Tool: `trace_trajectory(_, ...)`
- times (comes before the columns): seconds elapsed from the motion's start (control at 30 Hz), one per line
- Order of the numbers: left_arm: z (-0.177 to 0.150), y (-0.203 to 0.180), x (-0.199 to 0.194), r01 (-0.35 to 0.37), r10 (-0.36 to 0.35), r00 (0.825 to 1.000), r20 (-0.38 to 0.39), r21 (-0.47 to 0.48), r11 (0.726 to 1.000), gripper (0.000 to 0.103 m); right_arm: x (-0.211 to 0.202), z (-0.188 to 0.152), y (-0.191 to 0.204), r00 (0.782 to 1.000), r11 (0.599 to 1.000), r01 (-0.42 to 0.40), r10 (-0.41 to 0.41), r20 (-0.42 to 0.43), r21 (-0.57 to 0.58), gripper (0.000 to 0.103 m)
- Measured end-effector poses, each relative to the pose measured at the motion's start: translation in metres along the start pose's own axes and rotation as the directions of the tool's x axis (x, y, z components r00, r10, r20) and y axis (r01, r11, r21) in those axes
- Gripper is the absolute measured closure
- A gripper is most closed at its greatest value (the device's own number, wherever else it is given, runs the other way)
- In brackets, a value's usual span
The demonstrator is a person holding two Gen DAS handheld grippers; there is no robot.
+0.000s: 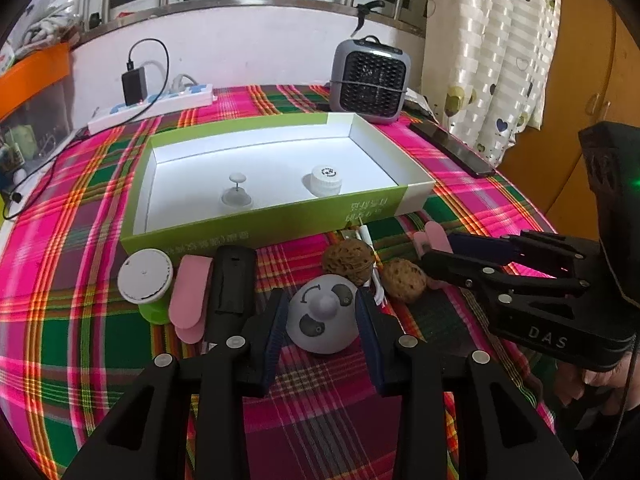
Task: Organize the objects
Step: 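Grasp the pink oblong case with right gripper while left gripper approaches the white face gadget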
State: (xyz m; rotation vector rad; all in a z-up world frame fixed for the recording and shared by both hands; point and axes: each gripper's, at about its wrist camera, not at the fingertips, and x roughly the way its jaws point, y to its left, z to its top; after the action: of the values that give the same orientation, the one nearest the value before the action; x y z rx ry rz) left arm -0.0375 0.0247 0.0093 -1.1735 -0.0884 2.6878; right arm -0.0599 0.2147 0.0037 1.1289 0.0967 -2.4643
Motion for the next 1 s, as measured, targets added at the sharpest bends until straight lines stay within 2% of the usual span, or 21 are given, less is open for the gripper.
trace_trajectory(0.13, 0.003, -0.002, 0.005, 0.0, 0.0, 1.0, -0.011, 0.011, 1.0, 0.066, 0.003, 0.001, 0.0, 1.0, 1.0, 0.002, -0.002, -0.016, -0.008, 0.071)
trace_trajectory(0.23, 0.004, 0.001, 0.014, 0.025, -0.026, 0.998, -0.054, -0.007, 1.0, 0.066, 0.008, 0.001, -0.004, 0.999, 1.0, -0.002, 0.002, -0.041, 0.003, 0.071)
trace_trajectory(0.33, 0.004, 0.003, 0.014, 0.033, -0.034, 0.998, -0.053, -0.023, 0.999, 0.066, 0.008, 0.001, -0.004, 0.999, 1.0, -0.006, 0.006, -0.039, 0.0, 0.072)
trace_trajectory(0.47, 0.003, 0.006, 0.012, 0.045, -0.046, 0.998, -0.044, -0.043, 0.998, 0.067, 0.007, 0.001, -0.006, 1.0, 1.0, -0.005, 0.005, -0.031, 0.005, 0.084)
trace_trajectory(0.7, 0.001, 0.0, 0.002, 0.034, -0.035, 0.999, -0.007, -0.017, 0.999, 0.078, 0.006, 0.001, -0.006, 1.0, 1.0, -0.005, 0.005, -0.029, -0.001, 0.085)
trace_trajectory(1.0, -0.002, -0.002, -0.005, 0.035, -0.035, 0.999, 0.006, -0.007, 0.999, 0.078, -0.002, -0.001, -0.006, 1.0, 1.0, 0.0, 0.0, -0.011, -0.01, 0.085)
